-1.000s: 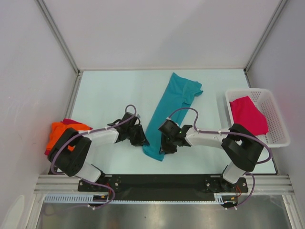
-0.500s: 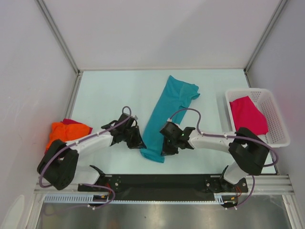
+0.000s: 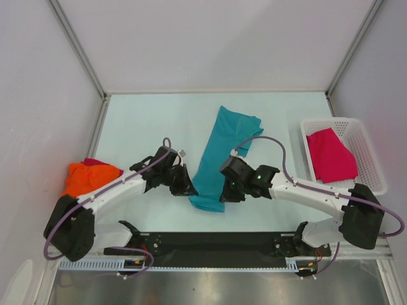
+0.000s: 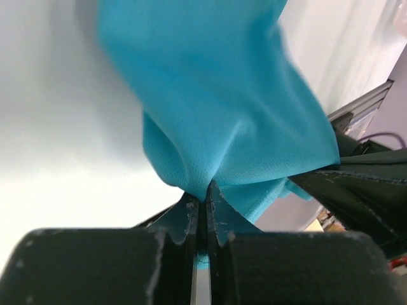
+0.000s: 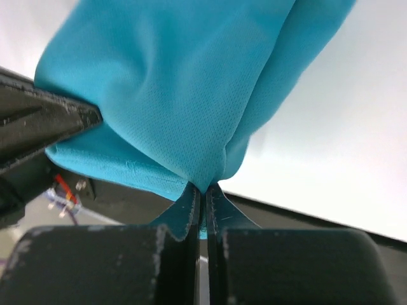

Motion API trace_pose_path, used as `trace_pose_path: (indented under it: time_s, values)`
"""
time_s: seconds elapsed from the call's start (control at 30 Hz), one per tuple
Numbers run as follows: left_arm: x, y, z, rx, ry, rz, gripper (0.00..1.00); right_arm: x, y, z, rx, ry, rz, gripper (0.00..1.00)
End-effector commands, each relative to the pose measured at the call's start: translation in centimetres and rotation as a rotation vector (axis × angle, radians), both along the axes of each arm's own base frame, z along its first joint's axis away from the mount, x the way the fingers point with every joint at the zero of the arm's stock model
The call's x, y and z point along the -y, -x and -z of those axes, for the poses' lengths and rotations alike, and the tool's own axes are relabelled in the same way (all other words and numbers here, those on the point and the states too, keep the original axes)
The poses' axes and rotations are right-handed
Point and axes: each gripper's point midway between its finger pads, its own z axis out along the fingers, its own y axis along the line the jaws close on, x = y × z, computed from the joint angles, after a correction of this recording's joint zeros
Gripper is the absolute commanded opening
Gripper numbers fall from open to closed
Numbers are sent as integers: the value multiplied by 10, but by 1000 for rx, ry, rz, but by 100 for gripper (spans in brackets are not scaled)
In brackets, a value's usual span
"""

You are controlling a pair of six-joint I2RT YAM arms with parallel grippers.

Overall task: Fold and stack the t-shirts
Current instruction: Fold the folded rectangular tshirt in 1/3 of the way

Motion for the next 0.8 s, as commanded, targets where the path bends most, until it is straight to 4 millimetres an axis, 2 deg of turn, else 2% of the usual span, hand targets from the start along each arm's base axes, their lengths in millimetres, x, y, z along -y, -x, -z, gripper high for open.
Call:
trace_pose_path:
  time_s: [0.0, 0.03, 0.07, 0.1, 0.13, 0.17, 0.2, 0.23, 0.27, 0.33, 0.37, 0.5, 0.6, 0.77]
  values:
    - [30, -41, -14, 30, 29, 68, 8, 23, -43, 3, 48, 161, 10, 0]
    - [38, -46, -3, -13, 22, 91, 8, 19, -56, -5, 68, 153, 10, 0]
    - [49, -62, -15, 14, 39, 104, 9, 24, -68, 6, 49, 187, 27, 0]
    - [54, -70, -15, 19, 38, 126, 9, 25, -75, 7, 53, 194, 13, 0]
    - [58, -77, -4, -12, 19, 133, 9, 24, -84, 10, 50, 192, 16, 0]
    - [67, -94, -15, 16, 25, 137, 9, 24, -95, 9, 41, 173, 30, 0]
    - [70, -101, -15, 22, 20, 147, 9, 25, -102, 17, 26, 185, 30, 0]
    - [72, -110, -4, -6, 8, 147, 9, 25, -107, 19, 26, 188, 23, 0]
    - [80, -124, -14, 19, 28, 152, 9, 27, -120, 15, 39, 187, 43, 0]
    - [81, -134, -4, -17, 17, 151, 9, 30, -128, 23, 30, 213, 46, 0]
    - [83, -142, -10, -5, 26, 148, 9, 32, -133, 25, 21, 214, 54, 0]
    - [77, -160, -7, -11, 32, 121, 10, 46, -147, 34, 7, 237, 89, 0]
    - [62, -170, -2, -15, 24, 89, 10, 55, -153, 38, -1, 251, 106, 0]
    - [49, -169, 8, -33, 12, 72, 10, 66, -165, 35, 13, 258, 144, 0]
